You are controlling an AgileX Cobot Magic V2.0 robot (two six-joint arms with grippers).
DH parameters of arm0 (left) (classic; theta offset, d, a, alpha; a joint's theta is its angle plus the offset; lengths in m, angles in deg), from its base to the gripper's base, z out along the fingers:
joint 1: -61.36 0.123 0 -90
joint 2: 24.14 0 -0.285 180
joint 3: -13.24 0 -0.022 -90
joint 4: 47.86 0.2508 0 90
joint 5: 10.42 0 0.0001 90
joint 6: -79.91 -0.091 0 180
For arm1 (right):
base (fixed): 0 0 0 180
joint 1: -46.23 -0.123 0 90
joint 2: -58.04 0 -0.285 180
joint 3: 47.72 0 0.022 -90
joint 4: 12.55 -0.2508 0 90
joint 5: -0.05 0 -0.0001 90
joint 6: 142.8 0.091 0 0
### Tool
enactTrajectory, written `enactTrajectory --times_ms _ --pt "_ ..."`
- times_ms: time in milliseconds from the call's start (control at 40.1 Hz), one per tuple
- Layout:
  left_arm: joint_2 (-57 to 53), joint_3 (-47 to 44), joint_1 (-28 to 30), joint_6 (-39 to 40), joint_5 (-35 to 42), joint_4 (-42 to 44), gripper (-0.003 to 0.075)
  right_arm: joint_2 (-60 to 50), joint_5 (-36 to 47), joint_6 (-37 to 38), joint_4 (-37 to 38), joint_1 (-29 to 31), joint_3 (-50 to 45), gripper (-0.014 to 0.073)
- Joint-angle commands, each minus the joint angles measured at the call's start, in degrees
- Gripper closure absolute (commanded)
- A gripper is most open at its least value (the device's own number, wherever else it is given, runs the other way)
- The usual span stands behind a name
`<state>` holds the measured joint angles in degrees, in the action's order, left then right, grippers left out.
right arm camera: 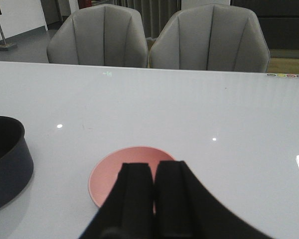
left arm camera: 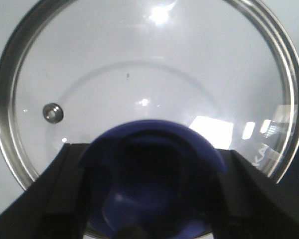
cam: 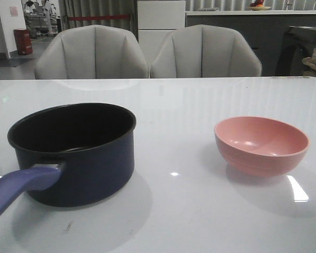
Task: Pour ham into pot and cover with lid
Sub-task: 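Lift the glass lid and move it over the saucepan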
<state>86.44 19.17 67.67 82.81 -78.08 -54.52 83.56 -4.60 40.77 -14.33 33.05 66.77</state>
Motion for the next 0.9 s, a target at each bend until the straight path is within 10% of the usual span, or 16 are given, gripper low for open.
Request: enactTrajectory --times_ms 0,874 --pt "-4.84 4.35 -1.61 -4.08 -1.32 -6.35 0.0606 0.35 4.34 -0.68 0.21 -0.03 1.66 0.0433" --pt "-3.47 11.36 -29.7 -8.21 -6.12 2.31 0.0606 0.35 4.34 -0.68 0.21 -0.03 1.66 0.0433"
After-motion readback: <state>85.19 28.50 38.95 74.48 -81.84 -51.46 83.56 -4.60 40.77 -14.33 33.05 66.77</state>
